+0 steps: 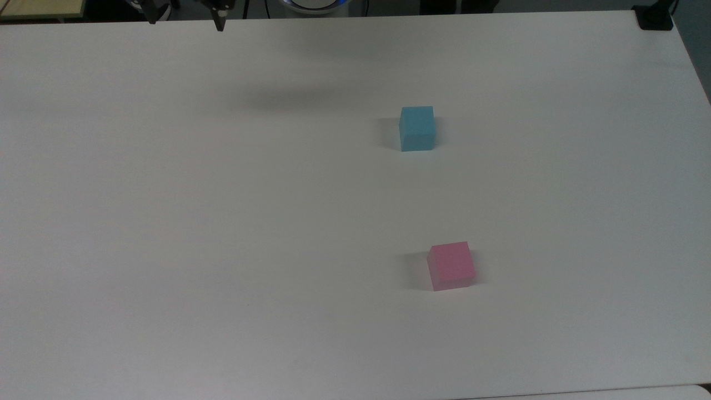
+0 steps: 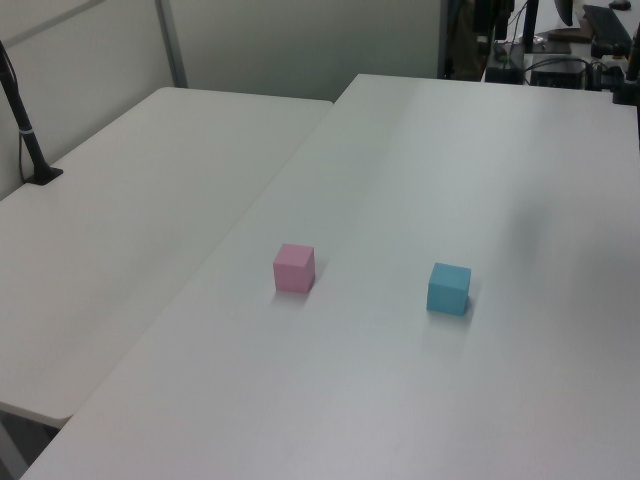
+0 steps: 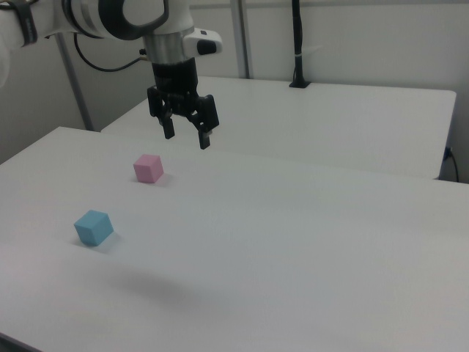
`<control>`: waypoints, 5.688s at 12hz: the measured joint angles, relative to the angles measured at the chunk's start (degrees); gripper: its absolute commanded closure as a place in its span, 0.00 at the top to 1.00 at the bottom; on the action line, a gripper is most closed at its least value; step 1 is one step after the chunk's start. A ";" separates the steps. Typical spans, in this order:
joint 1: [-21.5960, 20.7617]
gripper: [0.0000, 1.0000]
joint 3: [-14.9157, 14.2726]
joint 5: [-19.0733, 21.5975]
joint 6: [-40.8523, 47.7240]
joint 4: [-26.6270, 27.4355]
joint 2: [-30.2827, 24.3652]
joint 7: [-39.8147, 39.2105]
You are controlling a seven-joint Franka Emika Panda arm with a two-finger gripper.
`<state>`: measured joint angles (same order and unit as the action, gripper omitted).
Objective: Put blue cube on pink cube
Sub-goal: 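Move the open gripper over the light-blue cube, then lower the gripper around the light-blue cube and close it, then lift the light-blue cube off the table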
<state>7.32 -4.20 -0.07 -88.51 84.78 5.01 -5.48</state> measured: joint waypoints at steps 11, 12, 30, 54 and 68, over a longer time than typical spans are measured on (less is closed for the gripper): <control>-7.99 1.00 -0.09 0.00 0.01 2.50 0.02 3.12; -9.22 1.00 -0.01 0.00 0.01 2.61 0.01 4.66; -21.44 1.00 14.68 -7.11 -28.78 18.74 15.97 30.51; -18.67 0.42 14.56 -3.85 -3.66 11.20 -1.54 20.04; -17.33 0.42 13.98 -4.11 -16.81 -17.34 26.50 21.23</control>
<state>-10.01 9.78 -4.18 -105.32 67.44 31.51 15.75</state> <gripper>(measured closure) 0.432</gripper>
